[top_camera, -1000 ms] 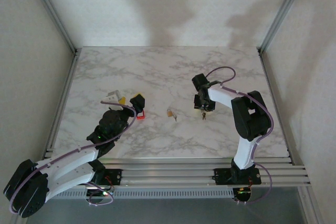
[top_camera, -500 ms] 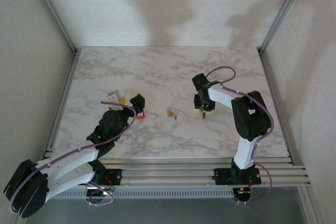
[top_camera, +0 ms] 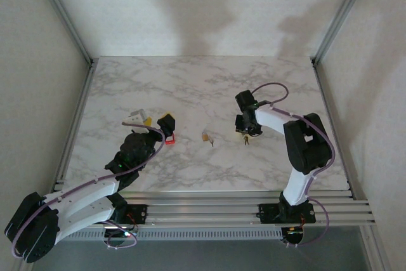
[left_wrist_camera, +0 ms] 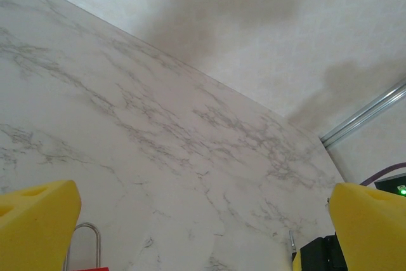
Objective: Lock with the key
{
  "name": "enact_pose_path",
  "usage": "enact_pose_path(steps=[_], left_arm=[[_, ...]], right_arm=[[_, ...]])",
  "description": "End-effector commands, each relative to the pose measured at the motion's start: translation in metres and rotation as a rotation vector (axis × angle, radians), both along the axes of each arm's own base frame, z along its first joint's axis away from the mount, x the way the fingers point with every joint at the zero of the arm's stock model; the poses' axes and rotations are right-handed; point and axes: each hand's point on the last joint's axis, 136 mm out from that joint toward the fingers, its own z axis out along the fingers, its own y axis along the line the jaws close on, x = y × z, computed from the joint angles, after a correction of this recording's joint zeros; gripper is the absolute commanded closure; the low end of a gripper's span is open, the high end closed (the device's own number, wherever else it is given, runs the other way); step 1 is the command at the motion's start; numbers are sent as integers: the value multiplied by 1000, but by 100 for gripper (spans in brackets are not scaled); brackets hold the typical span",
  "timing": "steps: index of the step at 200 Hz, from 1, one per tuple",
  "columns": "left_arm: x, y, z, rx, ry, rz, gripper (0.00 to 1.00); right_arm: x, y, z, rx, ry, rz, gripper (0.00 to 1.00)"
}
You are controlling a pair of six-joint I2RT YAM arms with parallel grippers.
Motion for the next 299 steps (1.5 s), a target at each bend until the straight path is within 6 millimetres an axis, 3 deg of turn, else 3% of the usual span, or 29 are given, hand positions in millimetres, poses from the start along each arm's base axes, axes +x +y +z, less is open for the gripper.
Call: enact_pose_path(steps=[1,62,129,207,239,299], left_arm=[[1,0,3,17,-6,11,0],[2,-4,-1,18,7,-3,0],[7,-20,-13,-7,47,-62,1],[22,-75,-26,-66,185,-248,0],[28,-91,-41,-100,272,-287,0],[36,-122,-63,-166,380,-353,1]], right_arm=[[-5,17,10,85,-10,55,67],[-14,33,16,118,-28,120,67],[-20,67,35,174,-96,242,68],[-35,98,64,217,-196,370,68],[-42,108,74,246,-229,411,70],[-50,119,79,256,-251,461,69]])
